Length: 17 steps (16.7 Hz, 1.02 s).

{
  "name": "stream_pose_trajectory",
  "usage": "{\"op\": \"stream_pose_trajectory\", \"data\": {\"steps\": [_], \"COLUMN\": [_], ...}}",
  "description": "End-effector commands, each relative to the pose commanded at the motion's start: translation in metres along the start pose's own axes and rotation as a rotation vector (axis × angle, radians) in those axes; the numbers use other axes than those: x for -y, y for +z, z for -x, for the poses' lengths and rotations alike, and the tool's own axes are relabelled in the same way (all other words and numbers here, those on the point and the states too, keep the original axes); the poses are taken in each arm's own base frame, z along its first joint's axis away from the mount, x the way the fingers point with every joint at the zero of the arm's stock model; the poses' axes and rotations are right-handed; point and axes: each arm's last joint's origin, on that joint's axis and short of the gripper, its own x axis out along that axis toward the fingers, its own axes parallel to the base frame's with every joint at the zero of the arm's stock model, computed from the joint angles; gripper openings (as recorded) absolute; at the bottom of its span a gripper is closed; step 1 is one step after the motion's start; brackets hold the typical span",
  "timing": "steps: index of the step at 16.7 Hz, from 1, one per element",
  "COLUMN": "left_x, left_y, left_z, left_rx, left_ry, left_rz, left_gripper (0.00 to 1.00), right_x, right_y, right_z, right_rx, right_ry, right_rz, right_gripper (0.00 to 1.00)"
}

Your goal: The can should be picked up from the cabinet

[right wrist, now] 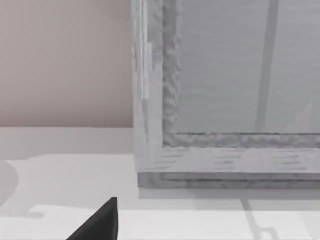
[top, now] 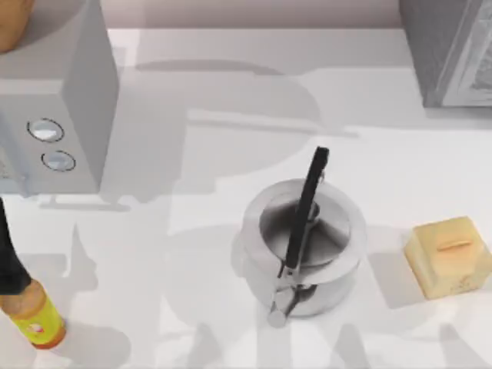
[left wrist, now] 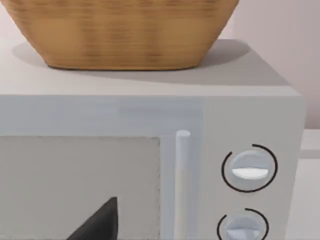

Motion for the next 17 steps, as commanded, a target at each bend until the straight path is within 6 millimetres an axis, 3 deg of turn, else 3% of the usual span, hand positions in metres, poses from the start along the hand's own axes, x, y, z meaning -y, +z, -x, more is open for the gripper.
{"op": "stream_pose_trajectory", "data": {"steps": [4, 7, 12, 17], "left_x": [0.000, 0.000, 0.000, 0.000], "left_y": [0.000, 0.000, 0.000, 0.000], "left_z": [0.000, 0.000, 0.000, 0.000], "left_rx": [0.000, 0.000, 0.000, 0.000], "left_ry": [0.000, 0.000, 0.000, 0.000], "left_rz": [0.000, 0.000, 0.000, 0.000], "left_gripper": [1.00, 1.00, 1.00, 1.00], "right_x": [0.000, -0.002, -0.008, -0.020], "right_y": [0.007, 0.038, 0.134, 0.243], "right_z": [0.000, -0.002, -0.021, -0.064], "right_rx": [-0.012, -0.041, -0.059, -0.038], "right_ry": [0.000, 0.001, 0.002, 0.003], "right_rz": [0.001, 0.003, 0.007, 0.007], "right_gripper": [1.00, 1.00, 1.00, 1.00]}}
